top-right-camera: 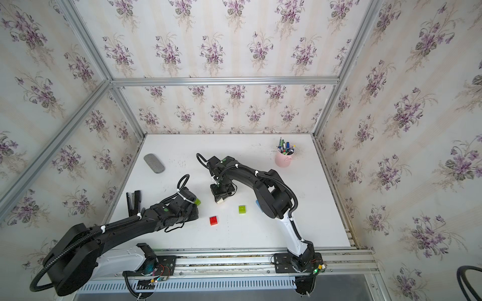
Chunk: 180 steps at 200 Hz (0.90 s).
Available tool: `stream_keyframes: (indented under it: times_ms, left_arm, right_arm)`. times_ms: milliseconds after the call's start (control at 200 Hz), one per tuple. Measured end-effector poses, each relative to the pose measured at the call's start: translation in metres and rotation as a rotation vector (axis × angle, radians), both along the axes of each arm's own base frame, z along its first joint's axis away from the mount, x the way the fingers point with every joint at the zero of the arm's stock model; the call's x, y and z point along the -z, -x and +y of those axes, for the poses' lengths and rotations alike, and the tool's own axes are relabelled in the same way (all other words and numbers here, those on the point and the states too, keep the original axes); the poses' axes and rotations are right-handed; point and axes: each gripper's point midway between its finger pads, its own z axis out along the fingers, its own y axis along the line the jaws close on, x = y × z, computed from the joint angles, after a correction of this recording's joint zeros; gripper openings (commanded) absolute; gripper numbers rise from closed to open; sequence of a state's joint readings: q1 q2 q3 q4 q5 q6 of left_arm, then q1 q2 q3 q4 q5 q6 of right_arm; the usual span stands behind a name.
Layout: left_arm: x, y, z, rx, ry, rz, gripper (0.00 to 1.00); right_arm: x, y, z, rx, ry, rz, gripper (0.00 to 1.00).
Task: Assemble the letter y with lego
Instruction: Assemble the lego brick with the lego brick.
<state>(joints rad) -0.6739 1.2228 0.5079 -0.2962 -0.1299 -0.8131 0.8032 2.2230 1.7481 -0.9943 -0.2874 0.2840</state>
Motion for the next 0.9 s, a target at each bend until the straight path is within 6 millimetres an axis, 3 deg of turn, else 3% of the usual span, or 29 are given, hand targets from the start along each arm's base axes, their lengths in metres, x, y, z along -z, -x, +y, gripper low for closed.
stream_keyframes:
  times_ms: [110,375,560,899]
  left_arm:
    - [-0.001,-0.001,-0.001,0.0,0.001,-0.002,0.32]
    - [-0.016,-0.01,-0.007,0.003,0.015,-0.025,0.34]
    - [-0.028,-0.018,-0.014,0.01,0.028,-0.048,0.35]
    - [-0.032,-0.02,-0.015,0.009,0.023,-0.041,0.35]
  right_arm:
    - [-0.007,-0.008,-0.006,0.02,-0.008,-0.021,0.13]
    - [-0.016,-0.053,-0.034,0.112,0.041,-0.173,0.14]
    - [-0.018,-0.074,-0.037,0.146,0.035,-0.232,0.18]
    - [-0.015,-0.091,-0.038,0.155,0.022,-0.254,0.46]
